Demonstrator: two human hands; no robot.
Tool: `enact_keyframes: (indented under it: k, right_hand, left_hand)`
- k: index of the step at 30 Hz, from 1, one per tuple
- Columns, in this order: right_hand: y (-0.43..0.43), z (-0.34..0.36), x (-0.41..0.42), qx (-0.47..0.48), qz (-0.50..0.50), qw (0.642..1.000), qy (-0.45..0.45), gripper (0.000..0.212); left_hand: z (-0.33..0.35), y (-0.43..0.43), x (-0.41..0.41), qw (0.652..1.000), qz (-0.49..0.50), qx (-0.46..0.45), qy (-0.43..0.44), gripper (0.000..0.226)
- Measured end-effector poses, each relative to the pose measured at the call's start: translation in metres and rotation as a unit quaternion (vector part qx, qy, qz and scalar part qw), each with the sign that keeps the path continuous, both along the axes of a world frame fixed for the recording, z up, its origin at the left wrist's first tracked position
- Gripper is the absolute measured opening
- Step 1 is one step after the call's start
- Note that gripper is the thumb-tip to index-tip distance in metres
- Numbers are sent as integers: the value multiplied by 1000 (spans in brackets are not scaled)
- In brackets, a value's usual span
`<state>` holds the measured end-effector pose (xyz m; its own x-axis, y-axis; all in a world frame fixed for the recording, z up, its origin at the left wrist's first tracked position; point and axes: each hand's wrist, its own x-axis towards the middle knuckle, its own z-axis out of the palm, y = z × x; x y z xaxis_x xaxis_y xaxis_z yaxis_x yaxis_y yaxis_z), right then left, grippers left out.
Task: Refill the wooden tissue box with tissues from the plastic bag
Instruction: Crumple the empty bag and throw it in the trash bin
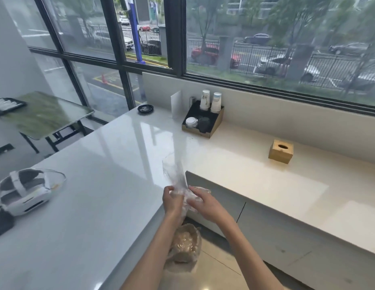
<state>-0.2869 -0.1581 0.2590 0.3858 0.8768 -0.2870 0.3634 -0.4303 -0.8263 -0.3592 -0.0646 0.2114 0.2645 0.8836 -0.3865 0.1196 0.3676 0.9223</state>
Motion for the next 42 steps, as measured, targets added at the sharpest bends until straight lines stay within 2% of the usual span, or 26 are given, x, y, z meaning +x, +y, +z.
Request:
enact_keyframes:
  k: [2, 6, 8, 10, 12, 13, 16, 18, 22, 24, 27, 30, 34, 38, 42]
  right_hand:
    - [10, 1, -10, -14, 1, 995, 96, 53]
    - [28, -32, 15, -9, -66, 997, 34, 56]
    - [32, -56, 25, -12, -103, 993, 50, 53]
    - [32, -77, 27, -29, -145, 988, 47, 48]
    - [36, -109, 32, -59, -173, 982, 40, 40]
    - [39, -128, 37, -84, -196, 976, 52, 37]
    - [50, -205, 55, -131, -262, 954, 69, 36]
    - [61, -270, 63, -132, -249, 958, 53, 33]
    - [97, -422, 78, -118, -218, 967, 66, 31]
    - [116, -506, 84, -106, -225, 963, 107, 37]
    - [144, -635, 94, -77, -238, 960, 128, 44]
    - [160, -746, 105, -44, -251, 959, 122, 41]
    - [169, -821, 115, 1, -246, 967, 74, 26]
    - [166, -831, 115, -3, -209, 978, 2, 25]
    - [181, -839, 111, -37, -97, 994, -17, 18]
  left_hand:
    - [2, -9, 1, 997, -66, -27, -21, 24]
    - [-11, -2, -13, 971, -84, -155, -161, 35]
    - [-23, 7, -15, 966, -120, -166, -156, 38]
    - [-35, 10, -12, 964, -203, -151, -83, 44]
    - [-58, 18, 1, 961, -246, -124, 16, 39]
    - [-77, 23, 6, 962, -245, -113, 48, 34]
    - [-170, 39, 19, 975, -163, -105, 108, 39]
    - [-242, 42, 21, 975, -105, -139, 137, 32]
    - [-403, 55, 39, 957, -135, -176, 185, 27]
    - [-491, 66, 49, 953, -120, -150, 234, 40]
    - [-612, 92, 68, 940, -103, -99, 311, 74]
    - [-709, 120, 83, 916, -85, -108, 377, 89]
    - [-770, 137, 93, 919, -64, -52, 386, 84]
    - [-778, 130, 78, 904, -124, 17, 410, 77]
    - [-785, 136, 59, 920, -139, 46, 363, 74]
